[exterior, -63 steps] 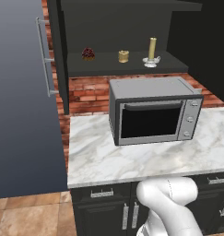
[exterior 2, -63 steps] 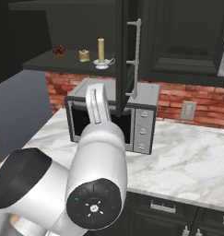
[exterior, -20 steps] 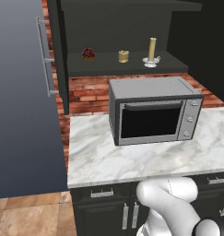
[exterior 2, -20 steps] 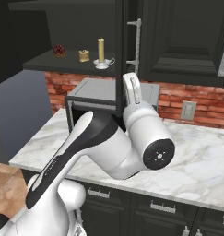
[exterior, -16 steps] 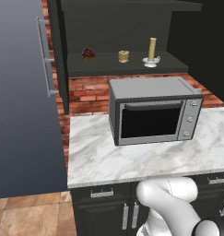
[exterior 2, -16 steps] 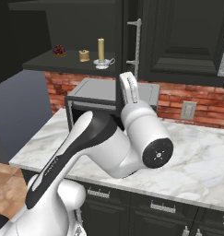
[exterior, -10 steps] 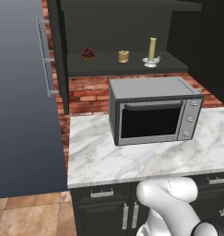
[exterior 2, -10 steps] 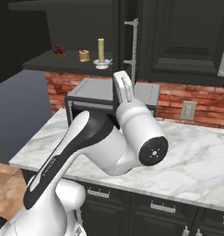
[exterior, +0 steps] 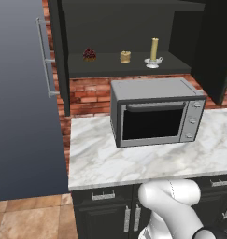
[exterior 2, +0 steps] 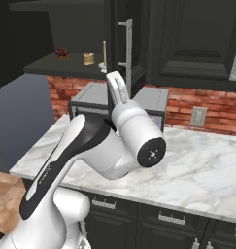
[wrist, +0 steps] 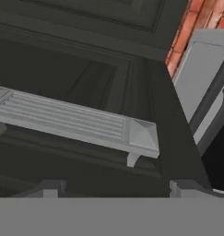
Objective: Pick the candle and candle from the dining table and place them in the open cabinet. Close the cabinet after placing the objects.
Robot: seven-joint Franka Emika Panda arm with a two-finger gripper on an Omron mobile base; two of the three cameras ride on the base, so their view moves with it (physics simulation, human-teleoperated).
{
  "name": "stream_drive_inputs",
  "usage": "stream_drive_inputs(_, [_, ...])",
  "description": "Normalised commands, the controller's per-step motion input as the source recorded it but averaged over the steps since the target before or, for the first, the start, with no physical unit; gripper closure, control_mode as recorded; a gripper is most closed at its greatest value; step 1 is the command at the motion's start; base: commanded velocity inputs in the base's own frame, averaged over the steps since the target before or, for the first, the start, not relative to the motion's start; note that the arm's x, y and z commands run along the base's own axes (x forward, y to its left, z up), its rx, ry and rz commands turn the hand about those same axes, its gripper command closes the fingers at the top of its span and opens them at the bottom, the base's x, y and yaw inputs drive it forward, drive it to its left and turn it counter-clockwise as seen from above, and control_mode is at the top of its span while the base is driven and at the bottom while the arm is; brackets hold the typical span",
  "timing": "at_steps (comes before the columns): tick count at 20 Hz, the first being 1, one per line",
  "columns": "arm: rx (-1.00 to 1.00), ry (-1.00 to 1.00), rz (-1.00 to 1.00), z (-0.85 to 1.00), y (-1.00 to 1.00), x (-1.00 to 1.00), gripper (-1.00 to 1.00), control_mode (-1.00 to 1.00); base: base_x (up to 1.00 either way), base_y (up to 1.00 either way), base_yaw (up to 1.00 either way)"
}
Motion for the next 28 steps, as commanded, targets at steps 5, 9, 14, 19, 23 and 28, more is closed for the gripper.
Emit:
stream_drive_inputs(5, [-0.08, -0.03, 0.04, 0.00, 0.43, 0.46, -1.00, -1.00, 0.00, 0.00, 0.00])
stream_drive_inputs(9, [-0.09, -0.04, 0.00, 0.00, 0.36, 0.50, -1.00, -1.00, 0.00, 0.00, 0.00])
stream_drive_inputs(14, [-0.09, -0.04, 0.00, 0.00, 0.35, 0.52, -1.00, -1.00, 0.00, 0.00, 0.00])
stream_drive_inputs(19, [-0.08, -0.04, -0.07, 0.00, 0.24, 0.61, -1.00, -1.00, 0.00, 0.00, 0.00])
stream_drive_inputs(23, [-0.06, -0.01, -0.11, 0.00, 0.01, 0.87, -1.00, -1.00, 0.00, 0.00, 0.00])
stream_drive_inputs(28, [-0.05, 0.00, -0.10, 0.00, 0.00, 0.96, -1.00, -1.00, 0.00, 0.00, 0.00])
